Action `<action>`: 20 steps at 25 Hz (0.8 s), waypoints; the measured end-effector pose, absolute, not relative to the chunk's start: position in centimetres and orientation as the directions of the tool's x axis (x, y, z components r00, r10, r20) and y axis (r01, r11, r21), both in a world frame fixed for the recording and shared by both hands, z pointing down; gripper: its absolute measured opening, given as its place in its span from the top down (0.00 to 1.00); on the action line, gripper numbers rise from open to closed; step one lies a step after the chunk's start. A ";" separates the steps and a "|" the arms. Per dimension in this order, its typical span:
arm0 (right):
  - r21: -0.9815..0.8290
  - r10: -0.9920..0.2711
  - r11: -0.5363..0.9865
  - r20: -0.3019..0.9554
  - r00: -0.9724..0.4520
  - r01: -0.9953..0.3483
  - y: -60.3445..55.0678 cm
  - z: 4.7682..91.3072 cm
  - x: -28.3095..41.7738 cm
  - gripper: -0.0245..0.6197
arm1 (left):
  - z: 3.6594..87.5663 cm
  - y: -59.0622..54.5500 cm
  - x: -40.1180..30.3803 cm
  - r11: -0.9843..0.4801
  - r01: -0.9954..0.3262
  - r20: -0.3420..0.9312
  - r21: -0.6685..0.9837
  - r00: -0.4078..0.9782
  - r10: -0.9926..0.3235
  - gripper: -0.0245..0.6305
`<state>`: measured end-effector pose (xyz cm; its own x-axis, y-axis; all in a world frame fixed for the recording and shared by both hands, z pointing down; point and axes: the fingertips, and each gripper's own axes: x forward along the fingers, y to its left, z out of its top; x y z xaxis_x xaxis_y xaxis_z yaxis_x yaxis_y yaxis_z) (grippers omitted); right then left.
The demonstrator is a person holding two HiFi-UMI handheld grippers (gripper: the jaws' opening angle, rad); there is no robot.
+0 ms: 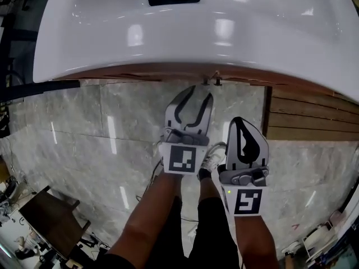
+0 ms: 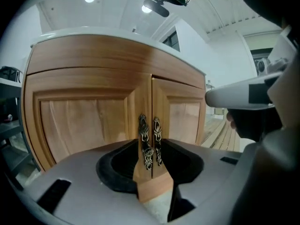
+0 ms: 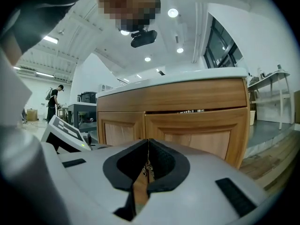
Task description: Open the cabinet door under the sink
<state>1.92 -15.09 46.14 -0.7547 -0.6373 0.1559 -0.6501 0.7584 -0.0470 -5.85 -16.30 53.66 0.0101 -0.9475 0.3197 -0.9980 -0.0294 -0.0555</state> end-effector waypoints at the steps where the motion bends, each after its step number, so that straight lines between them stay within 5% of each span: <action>1: -0.046 -0.634 0.761 0.157 -0.757 -0.647 -15.3 46.5 1.9 0.92 | 54.4 -16.6 -5.8 -0.014 -0.998 0.335 -0.056 -0.005 -0.942 0.74; 20: -0.033 -0.614 0.778 0.173 -0.771 -0.627 -17.2 49.0 2.8 0.92 | 56.3 -18.7 -6.2 0.139 -0.989 0.309 -0.050 -0.148 -0.939 0.74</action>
